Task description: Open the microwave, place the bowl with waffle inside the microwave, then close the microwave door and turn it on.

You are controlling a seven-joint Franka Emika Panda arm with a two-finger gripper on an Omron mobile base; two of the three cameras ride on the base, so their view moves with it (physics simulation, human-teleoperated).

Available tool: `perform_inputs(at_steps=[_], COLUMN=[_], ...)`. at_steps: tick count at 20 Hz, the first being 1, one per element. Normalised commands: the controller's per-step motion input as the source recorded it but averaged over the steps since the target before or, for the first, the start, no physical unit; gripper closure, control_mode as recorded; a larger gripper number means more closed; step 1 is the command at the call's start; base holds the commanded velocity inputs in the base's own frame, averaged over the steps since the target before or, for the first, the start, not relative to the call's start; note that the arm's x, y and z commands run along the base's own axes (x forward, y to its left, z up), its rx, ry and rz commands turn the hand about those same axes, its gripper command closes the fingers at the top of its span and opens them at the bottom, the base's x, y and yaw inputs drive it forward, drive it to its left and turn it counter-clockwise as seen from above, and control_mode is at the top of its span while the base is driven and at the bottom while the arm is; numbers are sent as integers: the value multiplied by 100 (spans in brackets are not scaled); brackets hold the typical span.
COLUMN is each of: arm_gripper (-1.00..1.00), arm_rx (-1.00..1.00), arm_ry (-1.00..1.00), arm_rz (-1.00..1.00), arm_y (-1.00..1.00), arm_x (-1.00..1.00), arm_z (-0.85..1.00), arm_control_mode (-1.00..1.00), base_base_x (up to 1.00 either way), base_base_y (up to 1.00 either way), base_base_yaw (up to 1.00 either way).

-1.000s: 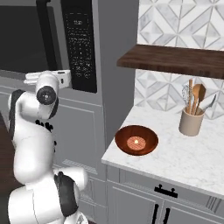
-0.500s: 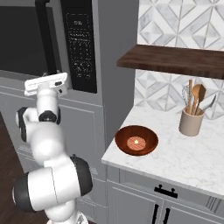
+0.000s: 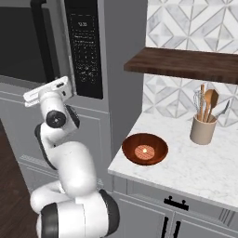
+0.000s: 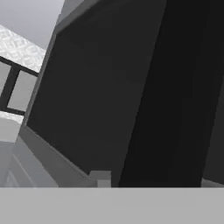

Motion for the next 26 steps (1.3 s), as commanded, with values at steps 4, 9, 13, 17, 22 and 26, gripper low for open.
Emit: perform_inputs(at_steps=[4, 9, 13, 17, 22, 26], arm_gripper=[100, 100, 100, 100, 100, 100], arm_rx=[-72, -68, -70, -56, -57, -57], arm_ry=[9, 0, 0, -25, -35, -38], arm_rz=[30, 24, 19, 4, 0, 0], arm_y=[100, 100, 100, 89, 98, 100], arm_x=[-100, -100, -100, -100, -100, -100], arm_z=[82, 82, 89, 95, 73, 70], arm_control_mode=[-100, -100, -100, -100, -100, -100], base_base_x=[0, 0, 0, 0, 0, 0], base_base_y=[0, 0, 0, 0, 0, 0], base_base_yaw=[0, 0, 0, 0, 0, 0])
